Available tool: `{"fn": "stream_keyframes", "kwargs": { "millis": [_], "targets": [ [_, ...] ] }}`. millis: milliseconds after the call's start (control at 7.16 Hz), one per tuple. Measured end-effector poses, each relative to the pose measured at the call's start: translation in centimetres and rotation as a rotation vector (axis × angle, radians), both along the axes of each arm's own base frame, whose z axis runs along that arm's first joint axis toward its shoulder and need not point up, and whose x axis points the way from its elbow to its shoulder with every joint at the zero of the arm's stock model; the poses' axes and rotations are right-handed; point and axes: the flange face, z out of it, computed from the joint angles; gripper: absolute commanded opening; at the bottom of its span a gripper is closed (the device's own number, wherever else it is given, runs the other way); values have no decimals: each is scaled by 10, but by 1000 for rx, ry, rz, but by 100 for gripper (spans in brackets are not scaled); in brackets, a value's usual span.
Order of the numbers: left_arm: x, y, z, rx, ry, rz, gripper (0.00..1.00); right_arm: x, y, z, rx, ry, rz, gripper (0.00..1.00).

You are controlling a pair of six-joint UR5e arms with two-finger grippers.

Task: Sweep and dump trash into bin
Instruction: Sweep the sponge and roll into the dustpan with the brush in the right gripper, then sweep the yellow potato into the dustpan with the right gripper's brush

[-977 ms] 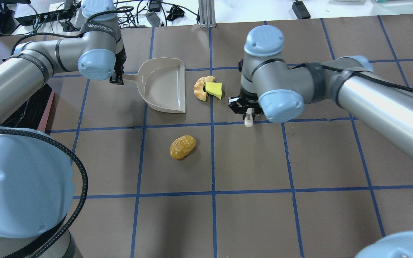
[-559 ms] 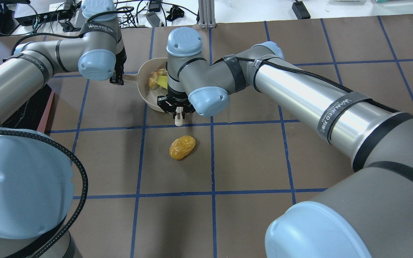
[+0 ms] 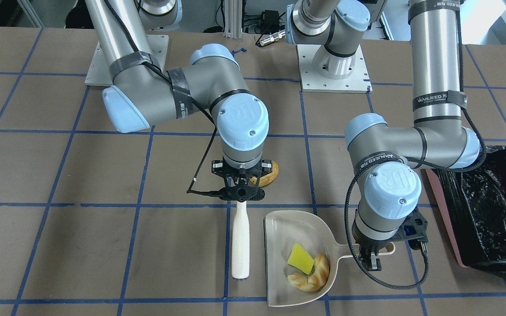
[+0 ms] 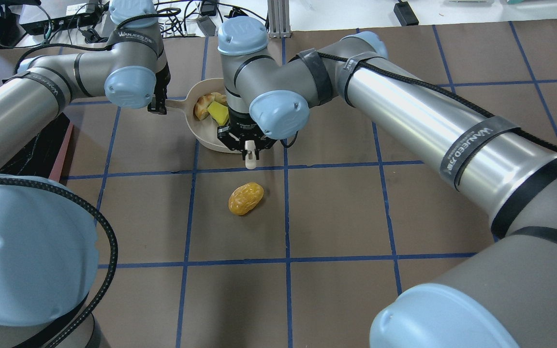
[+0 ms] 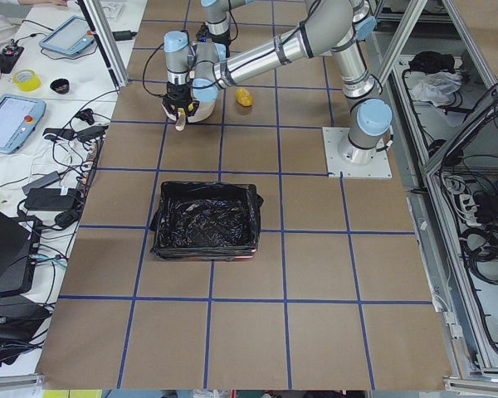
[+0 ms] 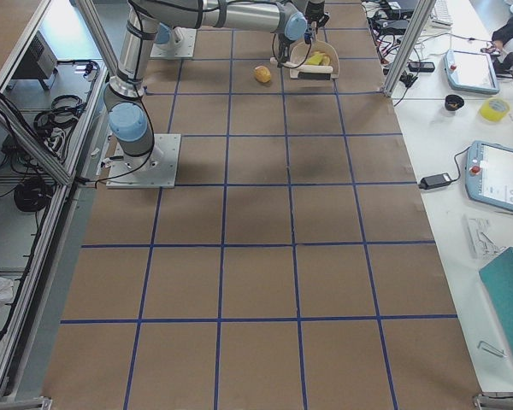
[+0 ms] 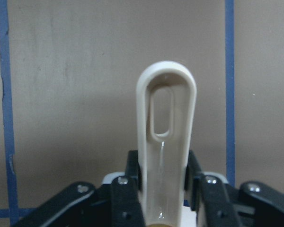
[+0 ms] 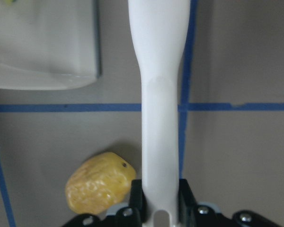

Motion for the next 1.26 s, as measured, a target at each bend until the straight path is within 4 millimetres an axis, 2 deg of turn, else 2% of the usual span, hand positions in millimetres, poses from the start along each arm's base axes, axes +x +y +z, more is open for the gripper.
{"fn": "stream_keyframes", "kwargs": {
  "millis": [279, 559, 698, 977, 1257],
  "targets": [
    [21, 8, 14, 27, -17, -166, 0, -29, 32, 19, 90, 77, -121, 0],
    [59, 34, 10, 77, -11, -202, 0, -47, 77, 21, 128, 130, -278, 0],
    [65, 53, 7, 101, -5, -198, 0, -50, 95, 20, 133, 138, -356, 0],
    [63, 97, 0, 143, 7, -184, 0, -38, 119, 17, 132, 119, -493, 0],
    [58, 135, -4, 164, 10, -162, 0, -11, 139, 16, 126, 117, -580, 0]
  ]
}}
